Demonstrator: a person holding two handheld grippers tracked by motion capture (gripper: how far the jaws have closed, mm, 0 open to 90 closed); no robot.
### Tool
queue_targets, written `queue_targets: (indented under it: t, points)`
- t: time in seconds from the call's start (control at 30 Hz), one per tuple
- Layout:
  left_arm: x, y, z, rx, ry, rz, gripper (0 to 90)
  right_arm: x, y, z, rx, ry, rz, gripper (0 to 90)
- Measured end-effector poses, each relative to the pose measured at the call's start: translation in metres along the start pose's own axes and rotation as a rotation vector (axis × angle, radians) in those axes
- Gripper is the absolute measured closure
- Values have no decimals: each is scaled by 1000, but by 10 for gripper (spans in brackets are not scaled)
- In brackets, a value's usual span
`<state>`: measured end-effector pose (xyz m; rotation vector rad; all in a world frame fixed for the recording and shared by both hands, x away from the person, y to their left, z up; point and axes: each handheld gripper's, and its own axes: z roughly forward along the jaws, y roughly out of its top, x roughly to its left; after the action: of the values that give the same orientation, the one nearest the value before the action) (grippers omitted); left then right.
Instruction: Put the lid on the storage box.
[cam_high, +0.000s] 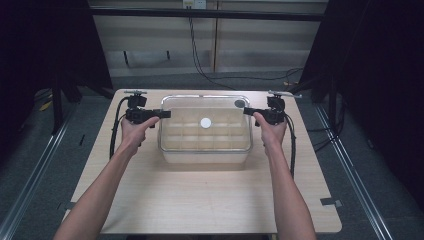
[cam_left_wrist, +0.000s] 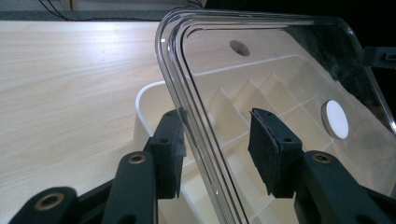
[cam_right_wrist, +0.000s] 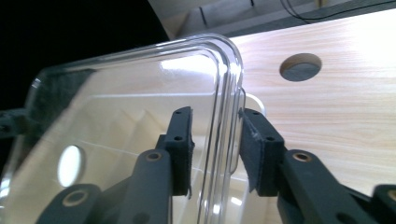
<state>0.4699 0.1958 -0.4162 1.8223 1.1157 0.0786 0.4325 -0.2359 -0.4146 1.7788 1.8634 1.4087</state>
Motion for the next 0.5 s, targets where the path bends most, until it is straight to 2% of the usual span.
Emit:
queue_targets:
  t: [0.1,0.3,0.43,0.5]
  points:
    - [4,-3,4,7,0,-15,552,-1,-1,3,11,-6,-2,645]
    - [5,-4,8,36,20,3,533,-4,-4,8,25,-19,4,640]
    - [7,-5,10,51,24,2,530,-6,-5,12,37,-31,6,630]
    - [7,-6,12,58,41,-3,526,-6,-6,14,49,-39,5,620]
